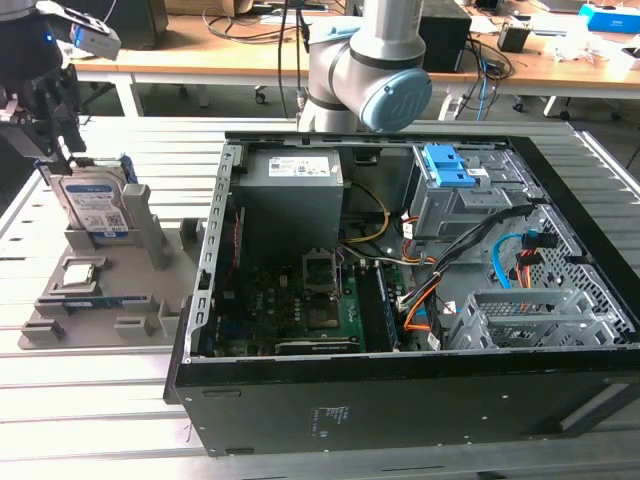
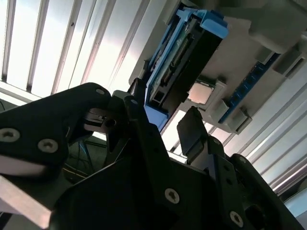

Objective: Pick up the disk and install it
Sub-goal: 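Pick up the disk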

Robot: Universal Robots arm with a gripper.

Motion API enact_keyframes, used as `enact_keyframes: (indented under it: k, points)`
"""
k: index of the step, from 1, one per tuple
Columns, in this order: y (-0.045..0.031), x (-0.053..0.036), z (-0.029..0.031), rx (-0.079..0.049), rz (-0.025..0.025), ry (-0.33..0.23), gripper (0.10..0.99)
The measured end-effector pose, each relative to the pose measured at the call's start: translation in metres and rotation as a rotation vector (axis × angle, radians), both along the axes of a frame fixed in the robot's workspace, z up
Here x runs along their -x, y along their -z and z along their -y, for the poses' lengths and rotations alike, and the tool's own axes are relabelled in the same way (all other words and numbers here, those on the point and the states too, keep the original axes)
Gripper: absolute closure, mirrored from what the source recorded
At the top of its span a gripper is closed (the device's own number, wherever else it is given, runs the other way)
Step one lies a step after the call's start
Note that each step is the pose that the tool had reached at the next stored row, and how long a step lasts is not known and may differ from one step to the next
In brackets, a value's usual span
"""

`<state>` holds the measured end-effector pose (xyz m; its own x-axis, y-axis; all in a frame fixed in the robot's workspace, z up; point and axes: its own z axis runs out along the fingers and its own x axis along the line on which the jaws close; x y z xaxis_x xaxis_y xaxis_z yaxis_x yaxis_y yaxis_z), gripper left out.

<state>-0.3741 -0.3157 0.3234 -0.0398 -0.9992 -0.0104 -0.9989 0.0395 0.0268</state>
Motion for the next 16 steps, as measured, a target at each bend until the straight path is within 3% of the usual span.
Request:
enact_keyframes:
  k: [2, 10, 16]
  points:
    - [0.0107, -0.0018, -0.0001, 0.001, -0.0043, -0.004, 0.545]
    - [0.0306, -0.0022, 0.0000, 0.001, -0.0061, -0.016, 0.545]
    - [0.0395, -0.0022, -0.0003, -0.016, -0.0059, -0.032, 0.545]
